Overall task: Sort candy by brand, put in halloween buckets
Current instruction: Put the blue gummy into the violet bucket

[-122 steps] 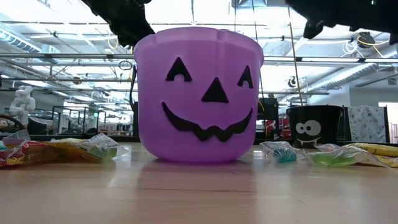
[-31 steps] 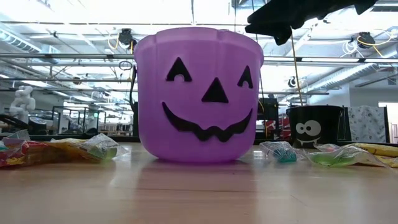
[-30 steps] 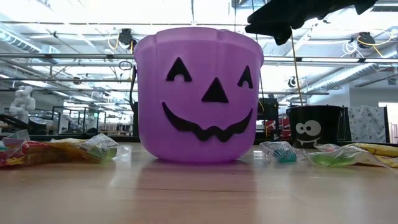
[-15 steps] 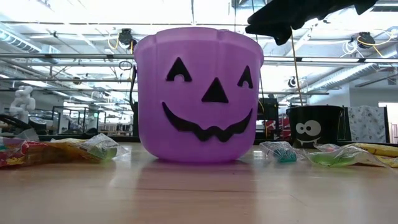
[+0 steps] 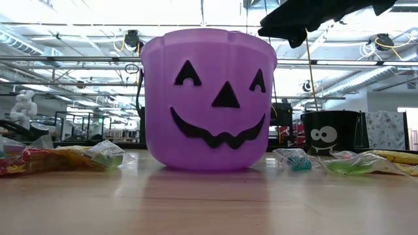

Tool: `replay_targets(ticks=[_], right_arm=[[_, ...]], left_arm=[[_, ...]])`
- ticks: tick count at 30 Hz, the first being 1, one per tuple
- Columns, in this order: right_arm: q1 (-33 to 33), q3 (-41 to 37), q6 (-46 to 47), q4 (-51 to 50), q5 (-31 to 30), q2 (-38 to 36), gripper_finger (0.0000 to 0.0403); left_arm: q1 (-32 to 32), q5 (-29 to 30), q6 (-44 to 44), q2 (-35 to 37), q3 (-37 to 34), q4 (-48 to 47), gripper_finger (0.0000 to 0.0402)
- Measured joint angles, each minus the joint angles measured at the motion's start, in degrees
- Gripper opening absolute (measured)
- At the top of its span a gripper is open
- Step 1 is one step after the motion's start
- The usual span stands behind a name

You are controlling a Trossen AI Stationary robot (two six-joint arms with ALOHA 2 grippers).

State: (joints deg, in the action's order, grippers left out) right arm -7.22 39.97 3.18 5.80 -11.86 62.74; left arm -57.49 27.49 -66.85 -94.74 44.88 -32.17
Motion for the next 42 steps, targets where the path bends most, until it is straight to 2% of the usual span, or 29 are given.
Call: replay_targets(ticks=[6, 10, 13, 17, 21, 22, 28, 32, 34, 38, 42], right_arm=[[0.0, 0.0, 0.0, 0.0, 0.0, 0.0, 0.0157], [0.0, 0.0, -0.2, -0.1, 0.0, 0.0, 0.0157], [0.0, 0.0, -1.1, -0.1, 0.0, 0.0, 0.0157], [0.0, 0.0, -0.9, -0.1, 0.0, 0.0, 0.0157], [0.0, 0.0, -0.9, -0.1, 0.0, 0.0, 0.0157], [0.0, 0.0, -0.9, -0.1, 0.0, 0.0, 0.0157], [0.0, 0.0, -0.9, -0.4, 0.0, 0.0, 0.0157], [0.0, 0.0, -1.1, -0.8, 0.0, 0.0, 0.0157], [0.0, 0.0, -1.4, -0.9, 0.0, 0.0, 0.0157], [0.0, 0.0, -2.2, -1.0, 0.0, 0.0, 0.0157], [0.0, 0.0, -2.4, -1.0, 0.0, 0.0, 0.0157]], left_arm=[[0.0, 2.7, 0.7, 0.7, 2.2, -0.4, 0.0002], [0.0, 11.0, 4.6, 3.8, 4.8, -2.2, 0.0002], [0.0, 22.7, 8.9, 7.8, 6.2, -5.1, 0.0001], [0.4, 45.3, 10.5, 15.1, 6.3, -7.3, 0.0001], [1.3, 61.0, 8.4, 22.5, 5.7, -7.8, 0.0001], [1.6, 62.3, 6.9, 24.1, 5.2, -8.2, 0.0001], [6.5, 62.6, -5.6, 29.7, 2.4, -10.7, 0.0], [8.4, 62.6, -5.5, 30.0, 1.8, -10.6, 0.0], [8.5, 61.6, -1.5, 30.0, 1.9, -10.5, 0.0], [8.7, 49.7, 8.6, 30.3, 2.7, -7.1, 0.0], [9.9, 32.4, 24.4, 30.7, 2.9, 7.8, 0.0]])
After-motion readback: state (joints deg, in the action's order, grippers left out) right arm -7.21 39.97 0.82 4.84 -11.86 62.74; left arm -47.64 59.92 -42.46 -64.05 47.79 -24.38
